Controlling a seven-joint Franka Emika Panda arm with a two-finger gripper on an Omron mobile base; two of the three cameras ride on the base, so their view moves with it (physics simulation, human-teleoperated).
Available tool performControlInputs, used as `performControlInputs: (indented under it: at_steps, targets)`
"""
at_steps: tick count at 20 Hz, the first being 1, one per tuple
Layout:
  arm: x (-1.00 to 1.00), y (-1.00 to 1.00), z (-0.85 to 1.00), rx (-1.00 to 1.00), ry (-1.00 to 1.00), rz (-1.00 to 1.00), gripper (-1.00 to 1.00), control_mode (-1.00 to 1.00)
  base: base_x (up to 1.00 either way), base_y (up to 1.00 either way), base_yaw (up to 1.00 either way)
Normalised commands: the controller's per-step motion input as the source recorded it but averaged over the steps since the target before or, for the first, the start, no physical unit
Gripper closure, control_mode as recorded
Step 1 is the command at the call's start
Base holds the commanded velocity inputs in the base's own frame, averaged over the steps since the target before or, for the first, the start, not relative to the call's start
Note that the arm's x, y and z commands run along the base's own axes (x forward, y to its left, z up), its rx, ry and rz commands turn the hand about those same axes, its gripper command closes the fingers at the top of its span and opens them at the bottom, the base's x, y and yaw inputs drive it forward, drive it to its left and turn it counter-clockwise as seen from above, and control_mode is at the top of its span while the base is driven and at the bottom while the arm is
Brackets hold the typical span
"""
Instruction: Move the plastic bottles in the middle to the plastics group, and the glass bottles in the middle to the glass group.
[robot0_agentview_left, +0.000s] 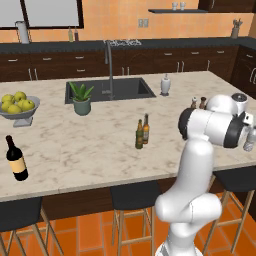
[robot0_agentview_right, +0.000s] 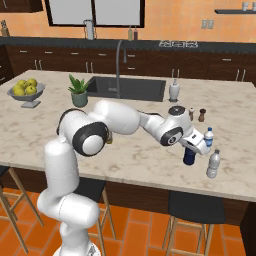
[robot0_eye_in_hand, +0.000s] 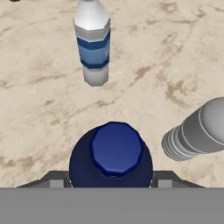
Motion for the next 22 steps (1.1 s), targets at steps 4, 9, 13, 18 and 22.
performControlInputs:
  at_steps: [4,9,13,18,22]
  targets:
    - [0.08,-0.10,-0.41,0.03,0.00,0.00,1.00,-1.00,0.00,0.00,0.00]
    - [0.08,0.00,-0.10,0.00,-0.01,0.00,1.00,-1.00,0.00,0.00,0.00]
    - [0.34,-0.05,0.00,0.00,-0.03,-0.02,1.00,-1.00,0.00,0.00,0.00]
    - [0.24,-0.22,0.00,0.00,-0.02,-0.04,1.00,-1.00,0.00,0.00,0.00]
    - [0.25,-0.09,-0.06,0.00,0.00,-0.02,1.00,-1.00,0.00,0.00,0.00]
